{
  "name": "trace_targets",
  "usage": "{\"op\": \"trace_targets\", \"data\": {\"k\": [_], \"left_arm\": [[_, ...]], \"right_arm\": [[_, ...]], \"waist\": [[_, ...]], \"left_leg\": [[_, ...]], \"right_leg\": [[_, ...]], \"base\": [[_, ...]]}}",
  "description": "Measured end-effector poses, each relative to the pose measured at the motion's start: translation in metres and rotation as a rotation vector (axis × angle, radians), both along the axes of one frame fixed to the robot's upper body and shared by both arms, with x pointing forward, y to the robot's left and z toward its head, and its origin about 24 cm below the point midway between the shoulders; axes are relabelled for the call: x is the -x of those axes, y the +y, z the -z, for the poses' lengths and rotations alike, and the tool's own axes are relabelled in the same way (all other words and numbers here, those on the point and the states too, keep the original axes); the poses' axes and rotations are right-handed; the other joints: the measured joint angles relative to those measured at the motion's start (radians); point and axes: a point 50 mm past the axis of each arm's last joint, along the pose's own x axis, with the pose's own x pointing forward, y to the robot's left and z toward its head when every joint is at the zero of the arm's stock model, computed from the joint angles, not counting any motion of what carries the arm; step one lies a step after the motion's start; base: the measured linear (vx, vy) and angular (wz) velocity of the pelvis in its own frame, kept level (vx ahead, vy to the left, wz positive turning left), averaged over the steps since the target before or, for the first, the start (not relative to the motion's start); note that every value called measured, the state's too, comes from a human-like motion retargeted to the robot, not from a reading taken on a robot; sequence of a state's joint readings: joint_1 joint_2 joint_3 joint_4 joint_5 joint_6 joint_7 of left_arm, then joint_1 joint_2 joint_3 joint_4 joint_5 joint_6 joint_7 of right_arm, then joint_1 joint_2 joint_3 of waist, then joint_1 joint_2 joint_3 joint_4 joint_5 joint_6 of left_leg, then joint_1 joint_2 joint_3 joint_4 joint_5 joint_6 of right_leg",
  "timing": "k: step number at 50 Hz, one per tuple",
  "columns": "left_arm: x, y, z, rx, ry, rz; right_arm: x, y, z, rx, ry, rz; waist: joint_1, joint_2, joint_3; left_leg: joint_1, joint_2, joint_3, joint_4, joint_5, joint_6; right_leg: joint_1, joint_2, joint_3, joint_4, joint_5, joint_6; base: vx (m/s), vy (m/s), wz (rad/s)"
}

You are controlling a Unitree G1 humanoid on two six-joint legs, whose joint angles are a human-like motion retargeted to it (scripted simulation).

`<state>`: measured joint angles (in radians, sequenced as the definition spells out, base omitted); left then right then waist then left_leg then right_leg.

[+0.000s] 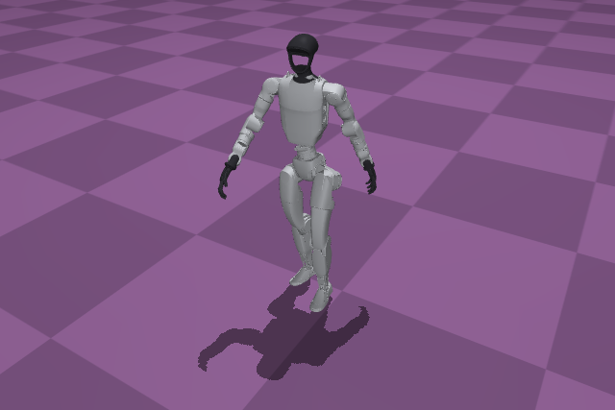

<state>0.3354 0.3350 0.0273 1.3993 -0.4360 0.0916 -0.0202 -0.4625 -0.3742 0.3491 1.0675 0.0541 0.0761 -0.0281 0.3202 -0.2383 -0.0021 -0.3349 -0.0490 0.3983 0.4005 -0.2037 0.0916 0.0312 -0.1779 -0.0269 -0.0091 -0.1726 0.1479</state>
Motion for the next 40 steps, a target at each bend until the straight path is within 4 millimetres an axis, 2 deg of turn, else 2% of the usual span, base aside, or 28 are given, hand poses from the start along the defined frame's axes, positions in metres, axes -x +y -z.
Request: {"op": "trace_targets", "data": {"k": [3,5,7,10,13,15,20,22,25,28,30,32,34,37,40], "left_arm": [[0.016,-0.003,-0.003,-0.008,-0.001,-0.048],[0.018,-0.010,-0.002,0.008,-0.001,-0.036],[0.011,-0.016,0.002,0.032,-0.009,-0.005],[-0.014,-0.026,0.012,0.073,-0.055,0.060],[-0.055,-0.034,0.021,0.128,-0.156,0.180],[-0.089,-0.038,0.024,0.160,-0.238,0.279],[-0.200,-0.043,0.014,0.155,-0.463,0.521],[-0.248,-0.043,0.000,0.116,-0.555,0.598],[-0.315,-0.044,-0.032,0.048,-0.702,0.677],[-0.373,-0.048,-0.072,-0.001,-0.877,0.721],[-0.403,-0.052,-0.101,-0.016,-1.005,0.734],[-0.426,-0.058,-0.128,-0.012,-1.138,0.735],[-0.443,-0.064,-0.152,0.006,-1.268,0.727],[-0.464,-0.072,-0.186,0.004,-1.419,0.635],[-0.467,-0.077,-0.198,0.007,-1.485,0.652]], "right_arm": [[-0.009,0.003,-0.011,0.022,-0.085,-0.024],[-0.008,0.003,-0.012,0.031,-0.105,-0.042],[-0.002,0.004,-0.006,0.037,-0.079,-0.060],[0.017,0.005,0.013,0.044,0.016,-0.079],[0.050,0.006,0.041,0.022,0.135,-0.076],[0.079,0.006,0.060,-0.012,0.230,-0.068],[0.156,0.007,0.096,-0.106,0.509,-0.011],[0.182,0.006,0.104,-0.126,0.594,0.020],[0.216,0.002,0.110,-0.142,0.700,0.061],[0.242,-0.002,0.112,-0.160,0.774,0.097],[0.256,-0.005,0.113,-0.171,0.809,0.120],[0.266,-0.007,0.113,-0.179,0.832,0.142],[0.273,-0.010,0.112,-0.180,0.843,0.162],[0.269,-0.015,0.111,-0.105,0.883,0.189],[0.263,-0.010,0.112,-0.102,0.893,0.173]], "waist": [[0.041,0.075,0.029],[0.044,0.120,0.044],[0.031,0.141,0.044],[-0.003,0.153,0.029],[-0.048,0.169,0.005],[-0.078,0.184,-0.009],[-0.168,0.218,-0.033],[-0.209,0.224,-0.032],[-0.271,0.234,-0.022],[-0.330,0.246,-0.007],[-0.367,0.253,0.003],[-0.401,0.253,0.012],[-0.434,0.236,0.024],[-0.471,0.193,0.063],[-0.469,0.164,0.088]], "left_leg": [[0.091,0.053,0.056,-0.330,0.047,-0.105],[0.127,0.075,0.075,-0.456,0.063,-0.169],[0.135,0.079,0.068,-0.488,0.069,-0.203],[0.155,0.071,0.039,-0.488,0.086,-0.211],[0.213,0.067,0.014,-0.486,0.069,-0.207],[0.252,0.075,-0.003,-0.467,0.025,-0.200],[0.327,0.095,-0.073,-0.435,-0.062,-0.165],[0.349,0.091,-0.101,-0.428,-0.080,-0.154],[0.380,0.086,-0.140,-0.415,-0.105,-0.145],[0.405,0.083,-0.177,-0.399,-0.128,-0.136],[0.421,0.083,-0.200,-0.387,-0.144,-0.133],[0.438,0.074,-0.222,-0.375,-0.159,-0.131],[0.464,0.047,-0.247,-0.364,-0.175,-0.127],[0.530,-0.011,-0.274,-0.368,-0.199,-0.127],[0.605,-0.023,-0.288,-0.369,-0.213,-0.135]], "right_leg": [[0.092,0.079,0.024,0.002,-0.025,-0.005],[0.152,0.116,0.032,0.008,-0.039,-0.015],[0.186,0.127,0.033,0.026,-0.047,-0.029],[0.207,0.131,0.032,0.076,-0.043,-0.050],[0.209,0.141,0.022,0.181,0.011,-0.064],[0.189,0.149,0.004,0.296,0.088,-0.062],[-0.024,0.148,-0.057,0.764,0.307,-0.051],[-0.132,0.141,-0.068,0.918,0.305,-0.057],[-0.269,0.128,-0.091,1.032,0.194,-0.085],[-0.357,0.098,-0.147,0.981,0.104,-0.110],[-0.387,0.085,-0.190,0.864,0.060,-0.115],[-0.385,0.078,-0.227,0.665,0.066,-0.103],[-0.349,0.065,-0.257,0.405,0.126,-0.075],[-0.275,0.042,-0.284,0.018,0.243,0.015],[-0.262,0.045,-0.260,-0.078,0.270,0.108]], "base": [[0.60,0.13,-0.70],[0.62,0.16,-0.25],[0.62,0.17,0.03],[0.63,0.19,0.20],[0.67,0.20,0.33],[0.68,0.21,0.39],[0.62,0.19,0.46],[0.54,0.15,0.52],[0.51,0.11,0.55],[0.49,0.06,0.58],[0.49,0.02,0.61],[0.51,-0.03,0.64],[0.54,-0.07,0.72],[0.60,-0.11,0.58],[0.64,-0.16,0.13]]}}
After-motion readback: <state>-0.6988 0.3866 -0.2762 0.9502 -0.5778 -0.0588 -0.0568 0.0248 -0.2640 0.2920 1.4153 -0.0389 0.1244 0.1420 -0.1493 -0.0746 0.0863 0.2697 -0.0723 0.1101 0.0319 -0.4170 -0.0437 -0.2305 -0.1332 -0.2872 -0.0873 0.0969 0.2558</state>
